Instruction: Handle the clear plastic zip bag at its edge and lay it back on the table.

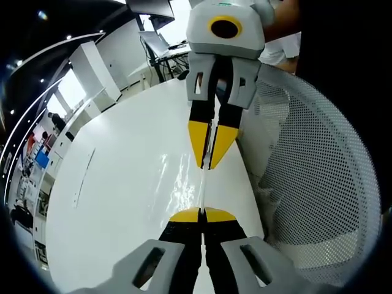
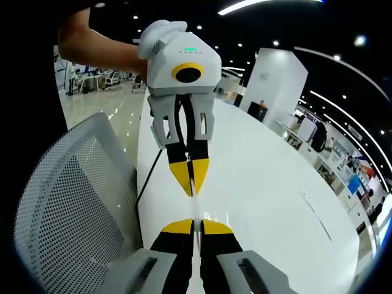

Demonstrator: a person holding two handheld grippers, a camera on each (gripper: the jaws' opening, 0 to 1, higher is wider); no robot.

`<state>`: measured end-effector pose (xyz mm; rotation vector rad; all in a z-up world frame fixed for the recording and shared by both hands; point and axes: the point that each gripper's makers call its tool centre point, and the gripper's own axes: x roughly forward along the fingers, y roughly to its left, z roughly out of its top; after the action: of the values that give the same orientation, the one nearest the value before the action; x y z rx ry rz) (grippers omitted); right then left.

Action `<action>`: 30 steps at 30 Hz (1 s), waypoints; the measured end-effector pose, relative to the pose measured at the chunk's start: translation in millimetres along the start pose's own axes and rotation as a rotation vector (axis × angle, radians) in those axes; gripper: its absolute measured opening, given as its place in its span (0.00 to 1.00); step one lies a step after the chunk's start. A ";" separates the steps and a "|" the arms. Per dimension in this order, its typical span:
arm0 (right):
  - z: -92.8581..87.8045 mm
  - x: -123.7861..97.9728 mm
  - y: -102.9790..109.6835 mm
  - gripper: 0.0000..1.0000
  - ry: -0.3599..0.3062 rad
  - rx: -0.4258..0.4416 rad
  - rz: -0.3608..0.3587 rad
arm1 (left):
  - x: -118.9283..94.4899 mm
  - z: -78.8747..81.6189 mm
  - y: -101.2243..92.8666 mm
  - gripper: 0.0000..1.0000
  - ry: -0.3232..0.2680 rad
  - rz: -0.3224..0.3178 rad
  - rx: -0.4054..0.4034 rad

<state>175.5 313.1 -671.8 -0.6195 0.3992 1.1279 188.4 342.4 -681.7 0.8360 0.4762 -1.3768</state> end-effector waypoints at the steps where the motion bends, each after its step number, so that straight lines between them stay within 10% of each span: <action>1: -0.5 -0.2 -0.2 0.00 0.002 0.000 0.000 | -0.1 -0.3 0.1 0.00 0.001 0.000 0.000; 30: -3.4 -3.4 1.3 0.00 0.013 0.001 -0.002 | -3.2 -2.5 -1.3 0.00 0.008 -0.007 0.009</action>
<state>173.0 308.9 -672.7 -0.6264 0.4101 1.1226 187.0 346.4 -681.3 0.8479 0.4794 -1.3835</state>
